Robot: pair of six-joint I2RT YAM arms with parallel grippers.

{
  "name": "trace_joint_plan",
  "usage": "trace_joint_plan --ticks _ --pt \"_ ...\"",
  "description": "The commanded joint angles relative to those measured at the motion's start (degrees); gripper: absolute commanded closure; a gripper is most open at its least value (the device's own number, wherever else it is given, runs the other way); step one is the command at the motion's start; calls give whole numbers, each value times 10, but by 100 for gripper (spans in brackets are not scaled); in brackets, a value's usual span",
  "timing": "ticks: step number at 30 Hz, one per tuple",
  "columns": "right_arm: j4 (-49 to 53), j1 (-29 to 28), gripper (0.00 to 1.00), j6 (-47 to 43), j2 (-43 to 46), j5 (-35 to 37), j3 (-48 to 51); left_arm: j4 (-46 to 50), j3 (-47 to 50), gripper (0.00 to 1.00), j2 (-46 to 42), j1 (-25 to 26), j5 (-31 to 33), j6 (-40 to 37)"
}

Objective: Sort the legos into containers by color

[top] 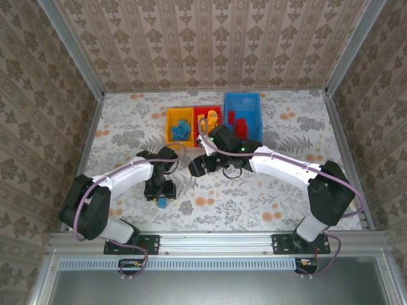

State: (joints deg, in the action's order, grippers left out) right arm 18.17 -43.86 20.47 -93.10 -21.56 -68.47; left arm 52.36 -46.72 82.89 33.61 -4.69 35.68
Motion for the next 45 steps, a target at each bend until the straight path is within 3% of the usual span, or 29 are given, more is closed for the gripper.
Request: trace_joint_plan --ticks 1,4,11,15,18,26,31,38,45 --pt "7 2 27 -12 9 -17 -4 -32 13 50 15 -5 -3 -7" --pt "11 2 28 -12 7 -18 -8 -47 21 61 19 -4 -11 -8" --pt "21 6 31 -12 9 -6 -18 -8 -7 74 -21 9 9 -9" --pt "9 25 31 7 34 9 -10 41 -87 78 -59 30 7 12" --pt "-18 45 31 30 57 26 0 73 -177 78 -51 18 7 7" --pt "-61 74 31 62 56 44 -30 80 -459 78 136 -102 -8 -73" --pt "-43 87 31 53 26 43 -69 101 -646 78 308 -145 5 -108" --pt "-8 93 31 32 -14 40 -126 129 -834 78 478 -152 27 -113" --pt "-9 94 31 38 -24 27 -126 124 -879 76 533 -151 26 -97"
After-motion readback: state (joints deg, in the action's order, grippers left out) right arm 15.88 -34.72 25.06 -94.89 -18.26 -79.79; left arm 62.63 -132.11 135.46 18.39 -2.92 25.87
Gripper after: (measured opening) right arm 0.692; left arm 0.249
